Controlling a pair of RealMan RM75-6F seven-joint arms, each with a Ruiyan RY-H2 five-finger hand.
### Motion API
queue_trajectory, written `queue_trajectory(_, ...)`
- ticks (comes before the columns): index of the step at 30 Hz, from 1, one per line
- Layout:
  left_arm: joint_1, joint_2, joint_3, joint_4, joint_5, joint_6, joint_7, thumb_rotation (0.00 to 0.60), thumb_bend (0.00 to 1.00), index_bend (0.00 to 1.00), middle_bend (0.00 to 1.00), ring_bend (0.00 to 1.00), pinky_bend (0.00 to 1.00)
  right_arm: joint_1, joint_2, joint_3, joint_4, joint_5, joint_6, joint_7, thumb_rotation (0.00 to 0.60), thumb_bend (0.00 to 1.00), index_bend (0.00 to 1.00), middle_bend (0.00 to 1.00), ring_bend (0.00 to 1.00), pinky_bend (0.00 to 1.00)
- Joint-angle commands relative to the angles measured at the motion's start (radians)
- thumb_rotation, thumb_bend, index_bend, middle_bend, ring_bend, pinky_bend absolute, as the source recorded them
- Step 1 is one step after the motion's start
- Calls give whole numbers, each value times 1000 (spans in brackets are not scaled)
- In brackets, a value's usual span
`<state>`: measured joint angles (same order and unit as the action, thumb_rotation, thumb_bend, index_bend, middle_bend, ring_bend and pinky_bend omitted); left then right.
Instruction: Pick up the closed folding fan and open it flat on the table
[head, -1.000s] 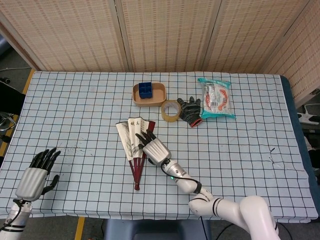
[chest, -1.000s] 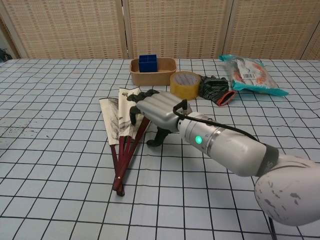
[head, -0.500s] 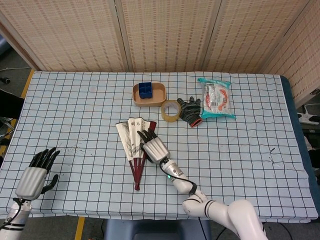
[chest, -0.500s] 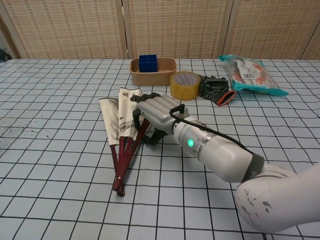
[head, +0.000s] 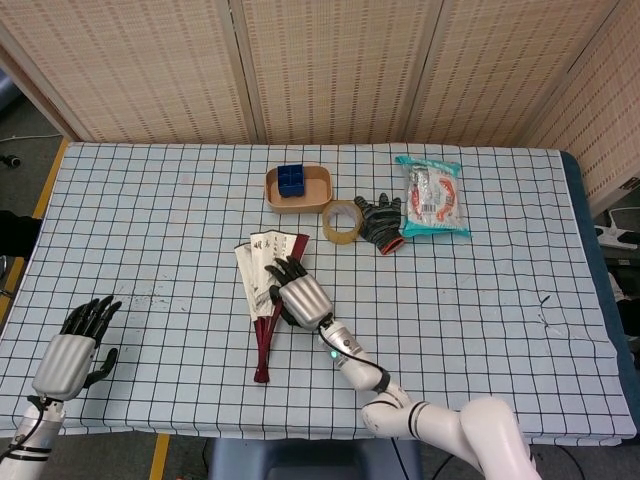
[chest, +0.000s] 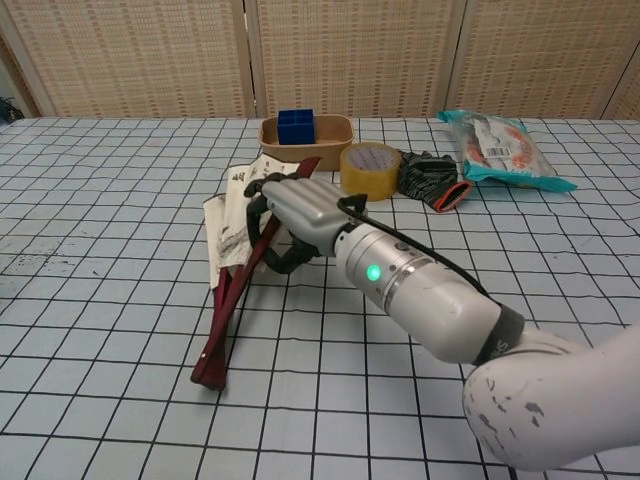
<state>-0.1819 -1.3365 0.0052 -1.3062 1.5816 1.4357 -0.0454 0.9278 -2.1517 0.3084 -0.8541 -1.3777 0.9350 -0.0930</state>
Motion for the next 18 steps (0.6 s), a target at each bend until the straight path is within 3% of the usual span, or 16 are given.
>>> queue_trajectory(1, -2, -18, -10, 27, 3, 18, -18, 600, 857, 122, 0, 0, 98, -34, 92, 59, -201, 93, -38, 49, 600, 523, 727, 111, 0, 0)
queue_trajectory(2, -2, -26, -13, 37, 3, 22, -31, 600, 860, 156, 0, 0, 98, -39, 107, 73, -237, 116, -48, 52, 600, 525, 729, 112, 0, 0)
queue_trajectory(5, -8, -33, -7, 43, 4, 6, -113, 600, 606, 179, 0, 0, 99, -44, 152, 110, -332, 182, -69, 35, 600, 536, 736, 113, 0, 0)
queue_trajectory(7, -16, -37, -1, 35, 12, -3, -205, 600, 507, 182, 0, 0, 100, -41, 171, 132, -377, 219, -69, 11, 600, 537, 737, 114, 0, 0)
queue_trajectory(14, -52, -76, 22, 29, 46, -42, -548, 600, 456, 259, 0, 0, 103, -7, 186, 218, -499, 369, -69, -20, 600, 540, 737, 114, 0, 0)
queue_trajectory(18, -77, -163, 0, 10, 48, -40, -639, 600, 434, 147, 0, 0, 100, 27, 167, 246, -531, 431, -42, -52, 600, 542, 737, 114, 0, 0)
